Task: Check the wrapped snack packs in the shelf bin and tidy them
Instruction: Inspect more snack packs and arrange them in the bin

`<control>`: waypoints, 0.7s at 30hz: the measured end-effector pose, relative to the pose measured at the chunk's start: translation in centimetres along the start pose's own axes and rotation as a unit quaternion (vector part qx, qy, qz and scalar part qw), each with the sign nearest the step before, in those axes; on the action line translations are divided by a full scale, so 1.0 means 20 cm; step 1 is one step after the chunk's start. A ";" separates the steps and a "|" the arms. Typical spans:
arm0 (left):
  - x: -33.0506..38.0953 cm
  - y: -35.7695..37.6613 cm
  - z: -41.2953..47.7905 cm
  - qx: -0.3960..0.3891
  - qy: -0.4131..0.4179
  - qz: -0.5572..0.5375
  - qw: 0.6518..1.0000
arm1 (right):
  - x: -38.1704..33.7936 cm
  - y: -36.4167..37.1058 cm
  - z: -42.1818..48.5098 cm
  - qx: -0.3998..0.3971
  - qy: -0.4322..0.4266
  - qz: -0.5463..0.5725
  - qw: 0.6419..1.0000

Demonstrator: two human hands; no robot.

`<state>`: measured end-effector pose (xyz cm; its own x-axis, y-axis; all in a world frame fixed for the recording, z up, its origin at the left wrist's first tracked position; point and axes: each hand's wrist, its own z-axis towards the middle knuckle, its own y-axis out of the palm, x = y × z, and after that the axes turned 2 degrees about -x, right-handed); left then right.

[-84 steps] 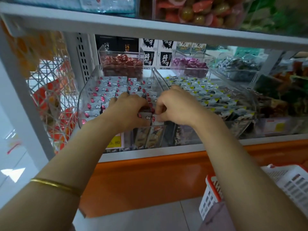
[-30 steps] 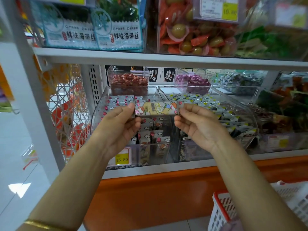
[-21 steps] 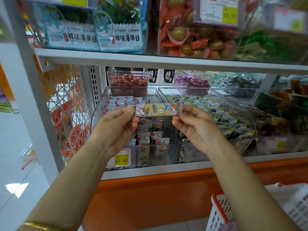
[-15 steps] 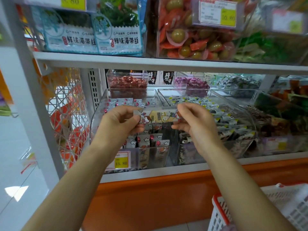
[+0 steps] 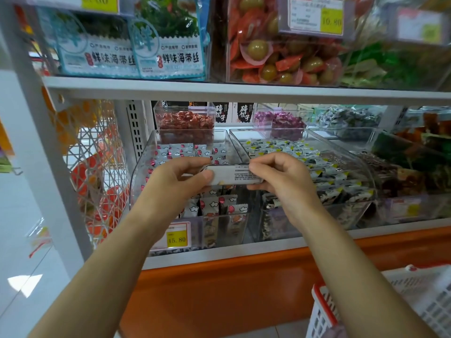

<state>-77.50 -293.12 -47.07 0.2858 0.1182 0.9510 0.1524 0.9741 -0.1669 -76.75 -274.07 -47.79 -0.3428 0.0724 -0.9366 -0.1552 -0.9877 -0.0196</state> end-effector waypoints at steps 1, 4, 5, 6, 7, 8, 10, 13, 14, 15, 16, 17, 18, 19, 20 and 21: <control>0.00 0.00 0.00 -0.007 0.002 0.008 1.000 | 0.00 0.00 0.00 0.002 0.001 -0.005 1.000; 0.01 -0.01 -0.01 -0.026 0.019 0.045 0.998 | 0.00 0.01 0.00 0.025 0.003 -0.039 0.999; 0.01 -0.01 -0.01 -0.032 0.023 0.059 0.997 | 0.00 0.01 0.01 0.036 0.000 -0.051 0.998; 0.01 0.00 -0.01 -0.037 0.022 0.064 0.997 | 0.00 0.01 0.01 0.045 -0.007 -0.064 0.997; 0.02 0.01 -0.01 -0.040 0.016 0.058 0.997 | 0.00 0.01 0.01 0.050 -0.018 -0.079 0.995; 0.02 0.01 -0.01 -0.039 0.005 0.046 0.998 | 0.00 0.01 0.00 0.048 -0.033 -0.096 0.994; 0.02 0.03 -0.01 -0.020 -0.009 0.040 0.999 | 0.00 0.01 0.00 0.034 -0.068 -0.143 0.987; 0.02 0.03 0.00 -0.001 -0.003 0.075 0.997 | -0.01 0.02 -0.02 0.012 -0.095 -0.174 0.980; 0.03 0.02 0.00 -0.004 -0.004 0.069 0.998 | -0.02 0.02 -0.02 0.005 -0.094 -0.161 0.982; 0.03 0.01 0.00 -0.008 -0.006 0.060 0.998 | -0.02 0.02 -0.02 -0.002 -0.089 -0.144 0.986; 0.03 0.00 0.01 -0.009 -0.006 0.062 0.998 | -0.02 0.01 -0.02 -0.008 -0.084 -0.131 0.988; 0.03 -0.01 0.01 -0.009 0.001 0.083 0.997 | -0.02 0.01 -0.02 -0.011 -0.082 -0.129 0.988; 0.03 -0.02 0.01 -0.008 0.014 0.115 0.993 | -0.02 0.01 -0.02 -0.013 -0.084 -0.135 0.987; 0.03 -0.03 0.01 -0.005 0.028 0.145 0.989 | -0.02 0.01 -0.02 -0.017 -0.085 -0.141 0.986; 0.03 -0.03 0.01 0.001 0.038 0.165 0.986 | -0.01 0.01 -0.02 -0.021 -0.084 -0.143 0.986; 0.03 -0.04 0.01 0.008 0.045 0.172 0.984 | -0.01 0.01 -0.02 -0.022 -0.084 -0.141 0.986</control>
<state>-77.59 -293.77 -46.39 0.4010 0.4254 0.8113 0.0178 0.8818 -0.4712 -76.36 -274.43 -47.72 -0.4406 0.3625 -0.8212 -0.2260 -0.9302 -0.2894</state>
